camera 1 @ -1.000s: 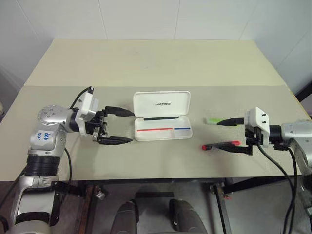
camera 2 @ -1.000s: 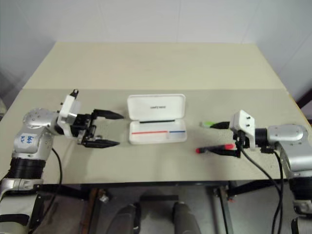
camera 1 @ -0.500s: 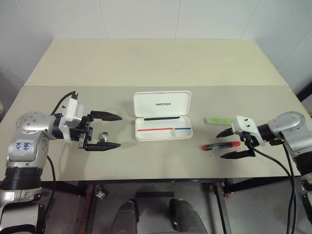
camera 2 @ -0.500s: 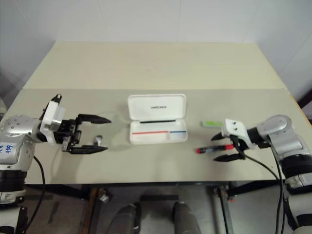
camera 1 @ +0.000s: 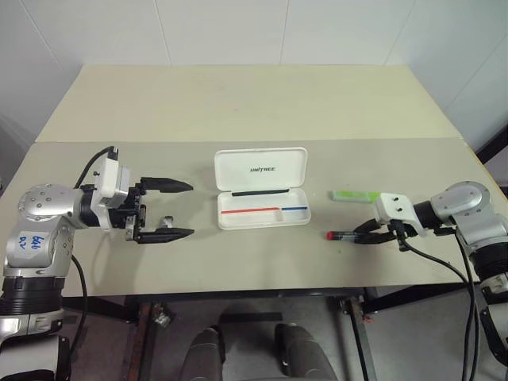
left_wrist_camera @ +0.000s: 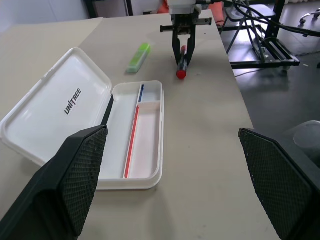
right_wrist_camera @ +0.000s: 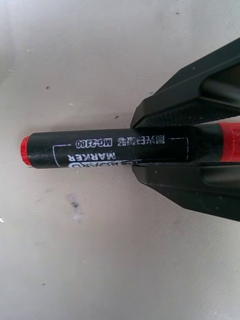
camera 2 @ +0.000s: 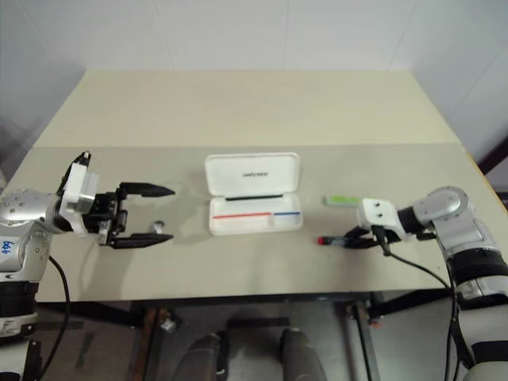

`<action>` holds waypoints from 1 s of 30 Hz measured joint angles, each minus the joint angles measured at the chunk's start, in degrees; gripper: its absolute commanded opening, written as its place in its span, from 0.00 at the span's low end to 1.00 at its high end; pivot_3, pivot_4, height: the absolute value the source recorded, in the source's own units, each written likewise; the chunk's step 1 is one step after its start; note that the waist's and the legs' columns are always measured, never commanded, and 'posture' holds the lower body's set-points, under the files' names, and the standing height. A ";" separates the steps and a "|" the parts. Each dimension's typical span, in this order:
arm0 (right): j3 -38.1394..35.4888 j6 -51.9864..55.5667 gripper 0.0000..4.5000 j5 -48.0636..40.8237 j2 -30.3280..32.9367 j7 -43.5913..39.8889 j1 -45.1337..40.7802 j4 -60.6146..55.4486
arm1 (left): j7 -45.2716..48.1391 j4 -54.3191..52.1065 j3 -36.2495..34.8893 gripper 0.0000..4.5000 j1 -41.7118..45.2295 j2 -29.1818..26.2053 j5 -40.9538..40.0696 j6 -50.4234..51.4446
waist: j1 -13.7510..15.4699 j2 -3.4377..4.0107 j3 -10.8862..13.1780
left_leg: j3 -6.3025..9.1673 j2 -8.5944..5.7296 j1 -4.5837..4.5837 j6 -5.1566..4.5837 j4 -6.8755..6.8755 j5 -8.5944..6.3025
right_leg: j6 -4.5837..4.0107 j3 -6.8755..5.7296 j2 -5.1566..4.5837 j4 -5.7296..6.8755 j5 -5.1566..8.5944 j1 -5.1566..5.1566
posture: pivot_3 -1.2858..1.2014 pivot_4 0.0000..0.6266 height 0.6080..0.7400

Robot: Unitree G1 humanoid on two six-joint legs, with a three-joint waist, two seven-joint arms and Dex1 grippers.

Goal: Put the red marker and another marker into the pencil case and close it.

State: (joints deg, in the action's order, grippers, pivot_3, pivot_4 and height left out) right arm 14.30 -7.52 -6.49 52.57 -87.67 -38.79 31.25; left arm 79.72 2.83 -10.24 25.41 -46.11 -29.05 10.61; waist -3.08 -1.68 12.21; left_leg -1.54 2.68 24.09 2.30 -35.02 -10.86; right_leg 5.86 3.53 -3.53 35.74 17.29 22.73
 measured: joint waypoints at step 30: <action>9.26 -3.70 0.13 11.91 -30.79 7.44 -26.81 15.85 | -3.44 -0.50 -1.47 1.00 -6.11 -1.66 0.25 -1.25 | -0.38 0.06 0.04 | -0.42 0.16 0.18 0.10 0.60 -0.05 | 0.77 0.00 0.15 0.37 -0.38 0.88 | 0.52 0.24 1.00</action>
State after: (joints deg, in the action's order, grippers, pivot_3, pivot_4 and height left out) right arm 23.56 -11.22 5.42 21.78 -80.23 -65.60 47.10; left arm 76.28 2.33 -11.71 19.30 -47.78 -28.80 9.36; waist -3.46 -1.62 12.25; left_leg -1.96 2.84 24.27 2.40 -34.42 -10.91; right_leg 6.63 3.52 -3.38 36.11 16.92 23.61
